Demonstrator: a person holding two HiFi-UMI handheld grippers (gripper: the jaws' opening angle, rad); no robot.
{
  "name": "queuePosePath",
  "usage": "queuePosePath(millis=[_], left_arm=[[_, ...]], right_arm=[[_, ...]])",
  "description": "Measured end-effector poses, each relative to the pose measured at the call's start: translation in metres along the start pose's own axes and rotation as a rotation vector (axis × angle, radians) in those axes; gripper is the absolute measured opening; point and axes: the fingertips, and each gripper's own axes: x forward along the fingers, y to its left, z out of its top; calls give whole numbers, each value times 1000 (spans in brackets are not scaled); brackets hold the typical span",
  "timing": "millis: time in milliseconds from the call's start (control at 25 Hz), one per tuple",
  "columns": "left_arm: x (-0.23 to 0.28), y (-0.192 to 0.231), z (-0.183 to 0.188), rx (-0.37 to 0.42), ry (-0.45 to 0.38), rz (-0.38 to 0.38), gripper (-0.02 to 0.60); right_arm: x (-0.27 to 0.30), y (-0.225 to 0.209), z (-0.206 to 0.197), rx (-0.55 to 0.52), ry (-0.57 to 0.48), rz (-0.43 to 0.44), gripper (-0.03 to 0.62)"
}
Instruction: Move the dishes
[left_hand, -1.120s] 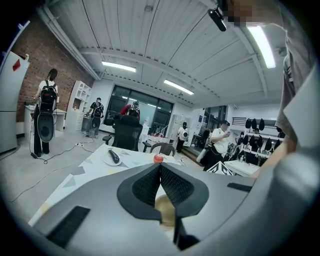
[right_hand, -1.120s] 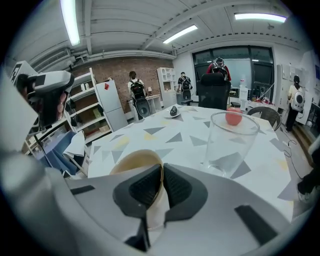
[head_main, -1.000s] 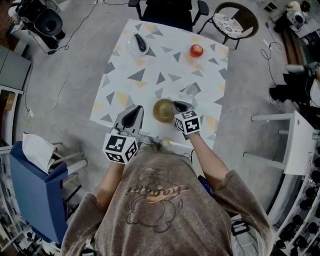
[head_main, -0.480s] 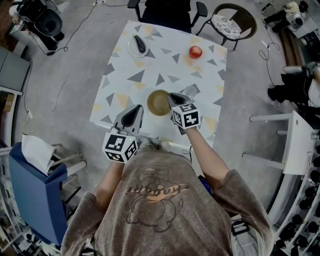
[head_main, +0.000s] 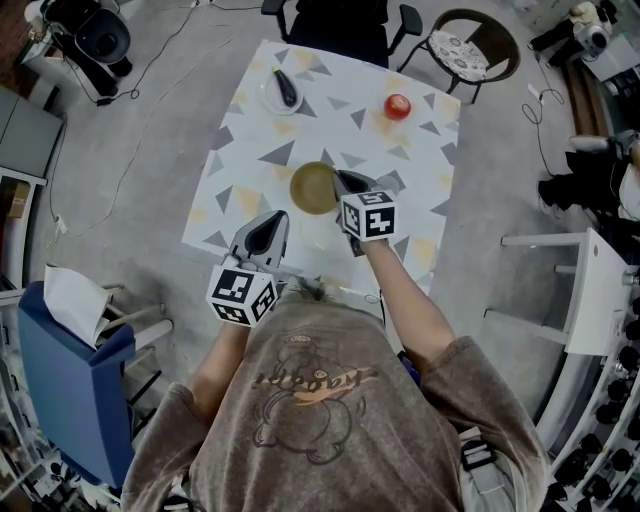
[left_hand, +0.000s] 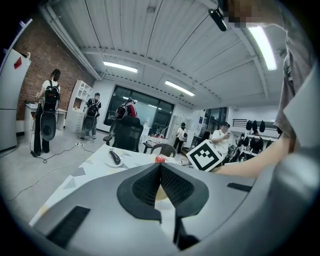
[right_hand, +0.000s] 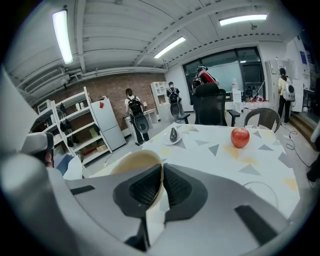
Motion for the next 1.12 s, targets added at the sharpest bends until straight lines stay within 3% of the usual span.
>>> queuePosePath(millis=[1120], left_arm=[[23, 51, -12, -57, 75, 45, 18]], right_arm=[[91, -20, -45, 119, 159, -6, 20]])
